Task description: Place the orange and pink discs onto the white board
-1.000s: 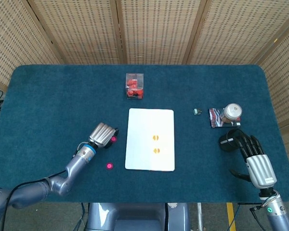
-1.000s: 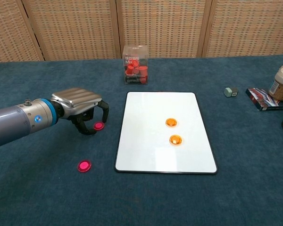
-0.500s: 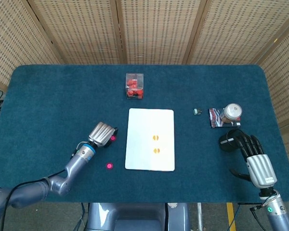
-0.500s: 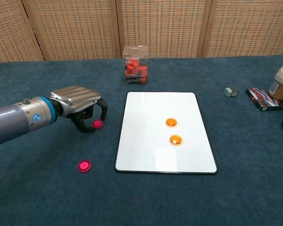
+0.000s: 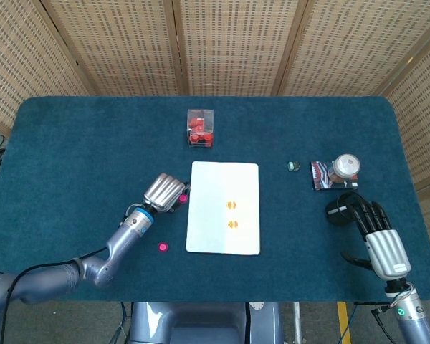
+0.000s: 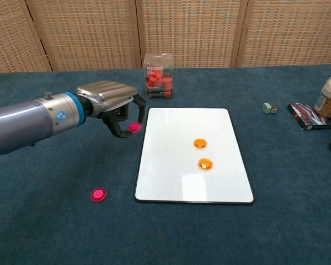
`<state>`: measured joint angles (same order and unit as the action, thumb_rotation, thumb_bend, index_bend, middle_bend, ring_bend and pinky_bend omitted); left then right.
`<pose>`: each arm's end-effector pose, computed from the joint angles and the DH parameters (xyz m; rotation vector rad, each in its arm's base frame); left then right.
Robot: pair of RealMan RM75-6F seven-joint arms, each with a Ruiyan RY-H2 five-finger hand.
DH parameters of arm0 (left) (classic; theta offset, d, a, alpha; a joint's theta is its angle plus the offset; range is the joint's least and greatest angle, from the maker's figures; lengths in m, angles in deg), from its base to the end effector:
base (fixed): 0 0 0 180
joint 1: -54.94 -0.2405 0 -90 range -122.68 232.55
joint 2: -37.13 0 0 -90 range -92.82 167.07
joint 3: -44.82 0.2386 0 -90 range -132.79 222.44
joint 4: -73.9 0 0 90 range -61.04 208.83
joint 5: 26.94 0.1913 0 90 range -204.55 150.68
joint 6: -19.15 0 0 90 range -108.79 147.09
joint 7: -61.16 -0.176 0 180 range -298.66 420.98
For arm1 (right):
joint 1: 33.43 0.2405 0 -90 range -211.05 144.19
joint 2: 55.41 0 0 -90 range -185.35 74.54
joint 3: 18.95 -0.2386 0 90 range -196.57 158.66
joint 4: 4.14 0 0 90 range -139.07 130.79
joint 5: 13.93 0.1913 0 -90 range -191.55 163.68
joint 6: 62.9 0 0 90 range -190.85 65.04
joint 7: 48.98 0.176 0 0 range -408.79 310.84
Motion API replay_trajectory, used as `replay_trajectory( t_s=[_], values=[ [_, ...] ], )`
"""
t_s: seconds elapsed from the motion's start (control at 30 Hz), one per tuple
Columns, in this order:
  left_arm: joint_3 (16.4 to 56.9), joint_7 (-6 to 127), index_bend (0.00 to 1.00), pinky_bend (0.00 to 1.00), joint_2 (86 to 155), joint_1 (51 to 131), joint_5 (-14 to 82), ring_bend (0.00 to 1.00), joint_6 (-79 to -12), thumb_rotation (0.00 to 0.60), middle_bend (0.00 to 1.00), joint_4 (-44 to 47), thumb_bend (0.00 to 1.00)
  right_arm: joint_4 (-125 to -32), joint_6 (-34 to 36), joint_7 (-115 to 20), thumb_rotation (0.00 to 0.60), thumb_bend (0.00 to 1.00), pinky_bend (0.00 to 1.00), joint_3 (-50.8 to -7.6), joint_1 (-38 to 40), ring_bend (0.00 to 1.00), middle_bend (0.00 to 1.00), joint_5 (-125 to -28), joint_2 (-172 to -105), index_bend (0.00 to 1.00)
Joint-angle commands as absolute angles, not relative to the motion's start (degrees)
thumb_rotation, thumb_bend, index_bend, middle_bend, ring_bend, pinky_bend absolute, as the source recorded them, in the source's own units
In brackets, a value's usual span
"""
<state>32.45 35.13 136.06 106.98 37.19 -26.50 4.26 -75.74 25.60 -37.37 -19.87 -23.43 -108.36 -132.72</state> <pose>-0.0856 0.3855 -0.0635 -2.0520 -0.7245 -0.8242 -0.2858 -0.2316 0.1209 1.5260 -0.8335 1.1075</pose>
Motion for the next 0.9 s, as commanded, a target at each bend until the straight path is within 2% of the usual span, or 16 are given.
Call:
replay_trajectory(
  t_s=[0.03, 0.17, 0.23, 0.3, 0.37, 0.63, 0.9],
  values=[
    [31.14, 32.25, 0.52, 0.88, 138.88, 109.60, 33.33, 1.00, -24.66, 0.600, 1.00, 5.74, 0.36, -75.47, 25.35, -37.10, 0.600, 0.00, 0.00, -19.95, -23.32, 0.00, 0.00, -108.20, -132.83, 0.00],
    [31.38, 31.09, 0.51, 0.88, 140.79, 110.96, 31.52, 1.00, -23.65, 0.600, 1.00, 7.28, 0.36, -74.97, 24.80, -36.45, 0.600, 0.00, 0.00, -20.08, -23.13, 0.00, 0.00, -107.84, -132.92, 0.00],
    [31.39, 30.97, 0.44, 0.88, 141.43, 111.41, 31.04, 1.00, -23.72, 0.600, 1.00, 7.99, 0.36, -74.74, 24.48, -36.09, 0.600, 0.00, 0.00, -20.12, -23.00, 0.00, 0.00, -107.69, -132.97, 0.00],
    [31.35, 31.11, 0.28, 0.88, 141.68, 111.61, 30.92, 1.00, -24.05, 0.600, 1.00, 8.28, 0.35, -74.55, 24.29, -35.96, 0.600, 0.00, 0.00, -20.15, -22.94, 0.00, 0.00, -107.59, -133.01, 0.00],
    [31.34, 31.68, 0.23, 0.88, 141.52, 111.66, 31.03, 1.00, -24.31, 0.600, 1.00, 8.00, 0.35, -74.45, 24.19, -35.80, 0.600, 0.00, 0.00, -20.19, -22.92, 0.00, 0.00, -107.47, -133.03, 0.00],
    [32.74, 34.56, 0.24, 0.88, 137.91, 110.01, 34.08, 1.00, -26.85, 0.600, 1.00, 3.51, 0.35, -74.56, 24.38, -36.34, 0.600, 0.00, 0.00, -20.10, -23.02, 0.00, 0.00, -107.62, -133.05, 0.00],
    [38.43, 44.53, 0.31, 0.88, 127.79, 104.28, 46.40, 1.00, -32.49, 0.600, 1.00, -4.53, 0.36, -74.97, 24.48, -37.38, 0.600, 0.00, 0.00, -19.92, -23.09, 0.00, 0.00, -107.91, -133.11, 0.00]
  ],
)
